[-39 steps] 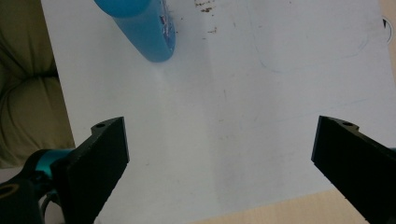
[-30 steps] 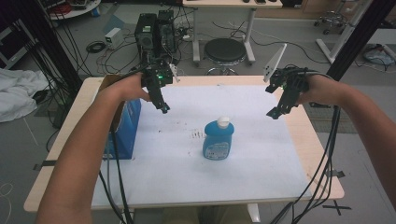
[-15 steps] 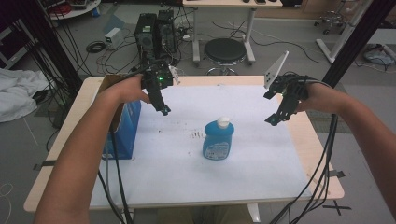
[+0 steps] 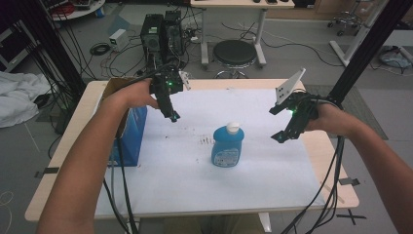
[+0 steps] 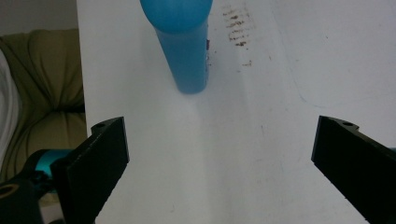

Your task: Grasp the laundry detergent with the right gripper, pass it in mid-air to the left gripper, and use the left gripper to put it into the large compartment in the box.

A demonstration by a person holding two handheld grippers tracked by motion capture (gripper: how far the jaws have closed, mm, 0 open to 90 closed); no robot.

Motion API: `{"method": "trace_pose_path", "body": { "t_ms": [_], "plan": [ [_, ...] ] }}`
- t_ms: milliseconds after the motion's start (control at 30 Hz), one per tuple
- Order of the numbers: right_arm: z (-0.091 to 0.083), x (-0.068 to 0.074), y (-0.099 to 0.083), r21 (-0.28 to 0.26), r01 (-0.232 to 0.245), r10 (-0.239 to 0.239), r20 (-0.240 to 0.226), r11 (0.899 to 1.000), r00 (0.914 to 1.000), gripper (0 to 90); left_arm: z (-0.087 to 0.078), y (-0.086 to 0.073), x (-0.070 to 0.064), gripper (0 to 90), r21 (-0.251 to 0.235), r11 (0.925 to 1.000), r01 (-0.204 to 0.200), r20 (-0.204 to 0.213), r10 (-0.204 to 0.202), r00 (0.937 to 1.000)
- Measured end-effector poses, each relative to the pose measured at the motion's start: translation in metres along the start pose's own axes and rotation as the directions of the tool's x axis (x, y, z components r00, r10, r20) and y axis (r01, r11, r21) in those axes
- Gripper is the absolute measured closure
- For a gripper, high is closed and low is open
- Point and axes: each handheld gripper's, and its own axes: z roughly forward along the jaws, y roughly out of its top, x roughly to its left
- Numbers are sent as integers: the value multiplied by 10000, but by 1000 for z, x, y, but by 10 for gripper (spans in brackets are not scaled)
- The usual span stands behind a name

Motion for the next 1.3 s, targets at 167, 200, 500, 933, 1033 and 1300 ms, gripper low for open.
{"method": "trace_pose_path", "body": {
  "t_ms": [167,200,500,933,1033,1300],
  "plan": [
    [10,2,-7,-529,-115,105,-181,9985,9998,30,-1,2,-1,30,-72,10000,-60,16,60,10000],
    [13,3,-8,-623,-155,141,-234,9979,9996,30,-1,2,-1,29,-60,10000,-55,26,55,10000],
    [37,3,-17,-1417,-284,203,-583,9895,9981,30,0,1,-1,29,-18,10000,-28,10,28,10000],
    [65,8,-17,-2262,-235,83,-679,9738,9977,30,2,0,-1,29,-43,10000,-15,15,15,10000],
    [72,10,-17,-2497,-284,99,-748,9679,9972,30,3,0,-1,29,-43,10000,-57,16,57,10000],
    [87,12,-20,-3012,-367,108,-871,9529,9961,30,3,1,-1,30,-54,10000,-17,2,17,10000]
  ]
}}
